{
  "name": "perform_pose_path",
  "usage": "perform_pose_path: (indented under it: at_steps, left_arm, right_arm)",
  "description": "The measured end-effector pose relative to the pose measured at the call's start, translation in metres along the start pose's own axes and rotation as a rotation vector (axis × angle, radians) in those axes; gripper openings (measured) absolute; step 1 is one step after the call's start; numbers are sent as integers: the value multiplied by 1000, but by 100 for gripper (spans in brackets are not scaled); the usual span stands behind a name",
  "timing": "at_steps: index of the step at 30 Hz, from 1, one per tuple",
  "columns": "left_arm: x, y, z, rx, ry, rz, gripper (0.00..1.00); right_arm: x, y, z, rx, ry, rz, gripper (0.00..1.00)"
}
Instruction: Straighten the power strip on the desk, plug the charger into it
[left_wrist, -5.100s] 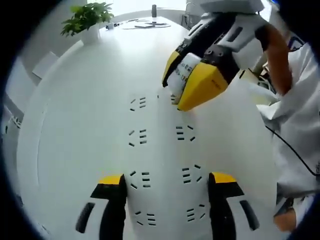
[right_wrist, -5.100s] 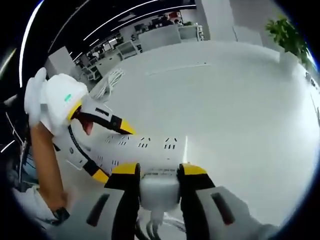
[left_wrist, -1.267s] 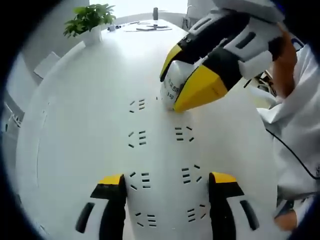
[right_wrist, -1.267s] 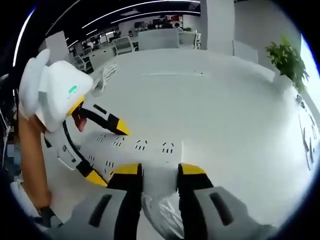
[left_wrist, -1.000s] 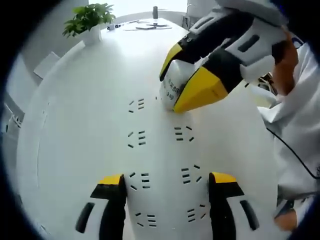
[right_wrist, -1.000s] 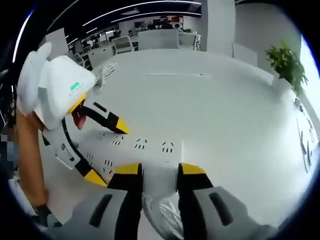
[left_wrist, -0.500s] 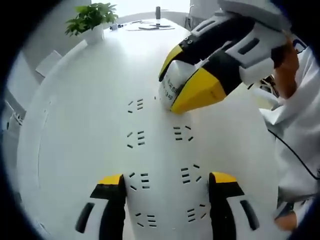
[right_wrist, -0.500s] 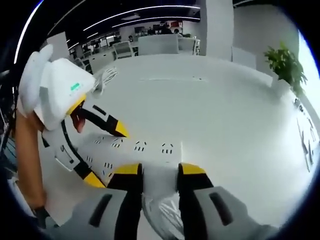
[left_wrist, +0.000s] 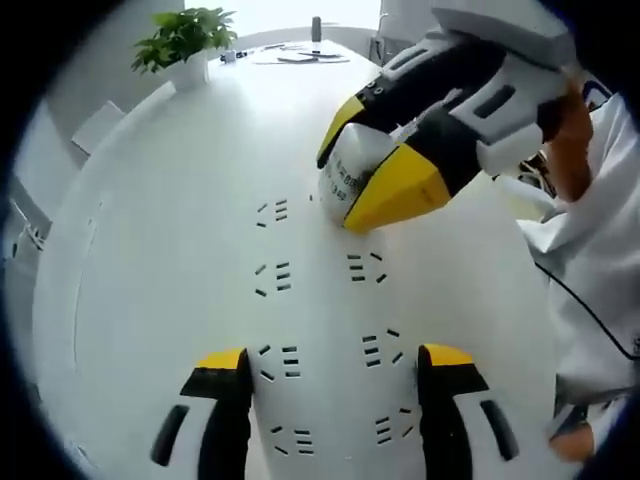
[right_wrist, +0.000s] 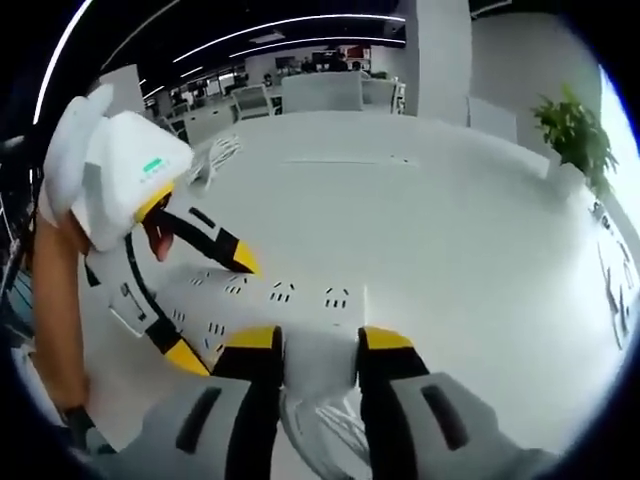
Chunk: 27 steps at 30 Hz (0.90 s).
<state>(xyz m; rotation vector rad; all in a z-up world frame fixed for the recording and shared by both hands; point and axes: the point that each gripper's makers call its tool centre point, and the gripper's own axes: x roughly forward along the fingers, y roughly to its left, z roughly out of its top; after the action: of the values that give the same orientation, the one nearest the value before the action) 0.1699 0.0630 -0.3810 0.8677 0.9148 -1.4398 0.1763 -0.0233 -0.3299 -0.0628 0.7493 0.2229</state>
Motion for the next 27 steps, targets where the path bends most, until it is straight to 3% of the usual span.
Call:
perform_pose_path:
  at_steps: [16, 27]
  left_arm:
    - [1, 1, 1, -1, 5, 3, 68]
    - [1, 0, 1, -1, 2, 1, 68]
  right_arm:
    - [3, 4, 0, -39, -8, 44, 34]
    - [1, 0, -3, -46, -11, 42, 48]
